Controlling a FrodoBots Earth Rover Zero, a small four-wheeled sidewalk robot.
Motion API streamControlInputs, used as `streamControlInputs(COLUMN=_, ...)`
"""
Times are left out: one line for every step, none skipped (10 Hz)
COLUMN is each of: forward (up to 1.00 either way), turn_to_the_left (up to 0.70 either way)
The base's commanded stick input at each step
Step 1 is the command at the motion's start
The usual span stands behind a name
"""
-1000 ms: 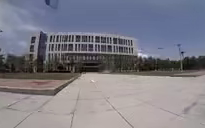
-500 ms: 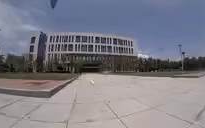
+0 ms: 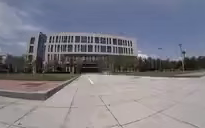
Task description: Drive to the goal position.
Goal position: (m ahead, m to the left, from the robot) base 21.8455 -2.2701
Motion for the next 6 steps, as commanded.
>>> streamControlInputs(forward=0.50, turn_to_the_left=0.01)
streamControlInputs(forward=0.50, turn_to_the_left=0.01)
streamControlInputs(forward=0.50, turn_to_the_left=0.01)
streamControlInputs(forward=0.50, turn_to_the_left=0.01)
streamControlInputs(forward=0.50, turn_to_the_left=0.01)
streamControlInputs(forward=0.50, turn_to_the_left=0.01)
